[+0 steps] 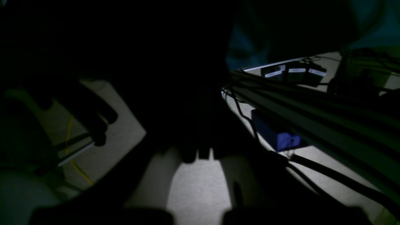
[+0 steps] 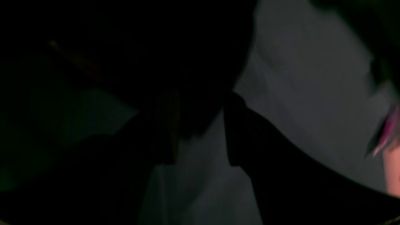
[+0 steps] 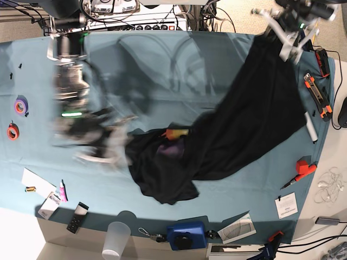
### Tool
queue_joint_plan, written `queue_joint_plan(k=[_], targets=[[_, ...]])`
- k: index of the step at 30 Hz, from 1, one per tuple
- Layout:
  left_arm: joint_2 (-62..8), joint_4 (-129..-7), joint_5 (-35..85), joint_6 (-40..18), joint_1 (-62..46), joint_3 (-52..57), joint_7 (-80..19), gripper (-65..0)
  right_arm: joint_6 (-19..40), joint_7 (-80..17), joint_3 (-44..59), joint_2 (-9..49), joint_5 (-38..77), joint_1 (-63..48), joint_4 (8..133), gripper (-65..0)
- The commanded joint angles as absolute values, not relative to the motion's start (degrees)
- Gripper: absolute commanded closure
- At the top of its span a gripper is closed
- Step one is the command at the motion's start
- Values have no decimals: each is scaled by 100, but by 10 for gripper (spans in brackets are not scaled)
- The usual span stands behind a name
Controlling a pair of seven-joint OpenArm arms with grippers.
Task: Layout the t-shirt on the table in an organized manner, then fold the t-shirt properly
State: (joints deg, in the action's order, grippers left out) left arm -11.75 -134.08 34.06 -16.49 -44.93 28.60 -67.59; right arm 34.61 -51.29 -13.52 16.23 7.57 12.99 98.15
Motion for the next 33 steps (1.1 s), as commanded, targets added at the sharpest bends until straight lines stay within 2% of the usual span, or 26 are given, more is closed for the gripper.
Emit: queue_joint_plan(k=[1,5,11,16,21,22,23,25,26,28,33], targets=[[-1205,-13500,3450,-1710,-4536,2893,-6678,0,3321,-4748,-1566,1669,478,1535,9915,-236],[-1205,-13500,3452,-1787,-4517,2891,-6635,0,2620,-4482,-2659,1669,-709,1925,9824,-236],[-1205,-13500,3454,-1789,-4460,2891,-6593,0,2126,-4493,-3876,1658,-1079,2773,8761,-236],[-1205,-13500,3452,-1789,-4458,2891,-6547,0,1863,-4431,-4263,1490,-1079,3162,7878,-236],[-1205,-13500,3450,-1789,-4456,2891,-6423,0,1857,-4392,-4270,1326,-1033,3144,7828,-234],[-1205,-13500,3452,-1789,-4458,2891,-6425,0,1804,-4431,-4270,1297,-1037,3142,7830,-218],[-1205,-13500,3452,-1789,-4458,2891,-6425,0,1721,-4515,-4270,1280,-1035,3142,7832,-174],[-1205,-13500,3450,-1789,-4456,2891,-6423,0,1269,-4860,-4270,1203,-1055,3144,7835,-40],[-1205,-13500,3452,-1789,-4458,2891,-6423,0,952,-5052,-4270,1173,-1118,3144,7859,0],[-1205,-13500,3450,-1789,-4458,2891,-6423,0,624,-5310,-4270,1179,-1341,3142,8012,0],[-1205,-13500,3452,-1789,-4456,2891,-6399,0,504,-5629,-4270,1225,-1551,3144,8908,0]])
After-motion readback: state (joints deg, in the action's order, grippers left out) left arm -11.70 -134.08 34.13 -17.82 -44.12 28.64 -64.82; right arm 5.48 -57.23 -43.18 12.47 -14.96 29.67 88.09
